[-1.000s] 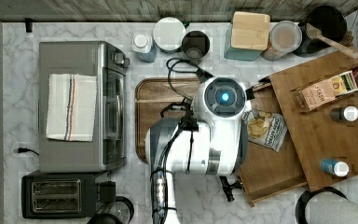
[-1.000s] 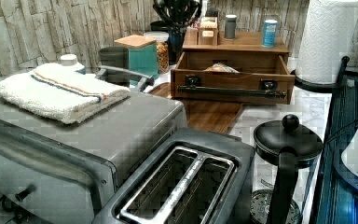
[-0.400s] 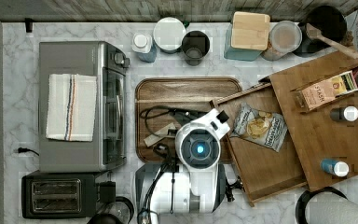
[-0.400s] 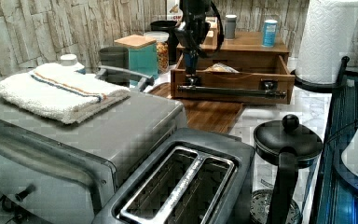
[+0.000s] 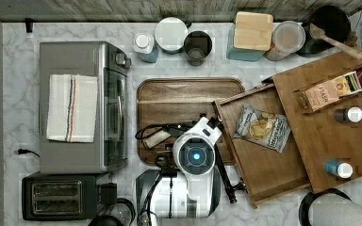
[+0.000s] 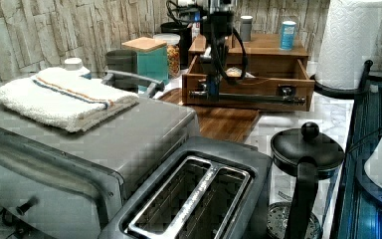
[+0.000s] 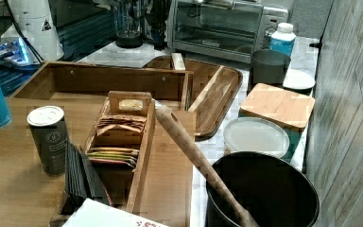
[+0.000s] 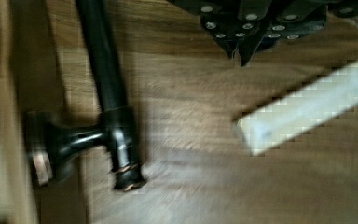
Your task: Close the drawer.
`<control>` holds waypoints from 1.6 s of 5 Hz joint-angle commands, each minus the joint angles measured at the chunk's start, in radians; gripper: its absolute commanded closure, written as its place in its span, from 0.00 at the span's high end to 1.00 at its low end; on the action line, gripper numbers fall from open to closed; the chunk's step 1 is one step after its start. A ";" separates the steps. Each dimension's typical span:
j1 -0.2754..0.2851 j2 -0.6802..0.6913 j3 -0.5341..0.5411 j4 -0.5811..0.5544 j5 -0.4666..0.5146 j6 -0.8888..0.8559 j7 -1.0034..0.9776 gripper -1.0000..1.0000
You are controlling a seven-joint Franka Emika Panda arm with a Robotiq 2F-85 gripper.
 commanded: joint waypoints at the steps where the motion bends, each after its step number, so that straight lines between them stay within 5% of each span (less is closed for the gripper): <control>1: -0.046 -0.029 -0.046 -0.182 -0.060 0.065 -0.176 0.00; 3: -0.083 -0.031 -0.125 -0.139 -0.082 0.022 -0.418 0.00; 5: 0.077 -0.004 -0.318 -0.061 0.022 0.022 -0.563 0.00; 6: 0.024 0.011 -0.251 -0.013 0.035 0.010 -0.515 0.00; 8: 0.003 0.143 -0.307 0.146 0.077 -0.013 -0.655 0.00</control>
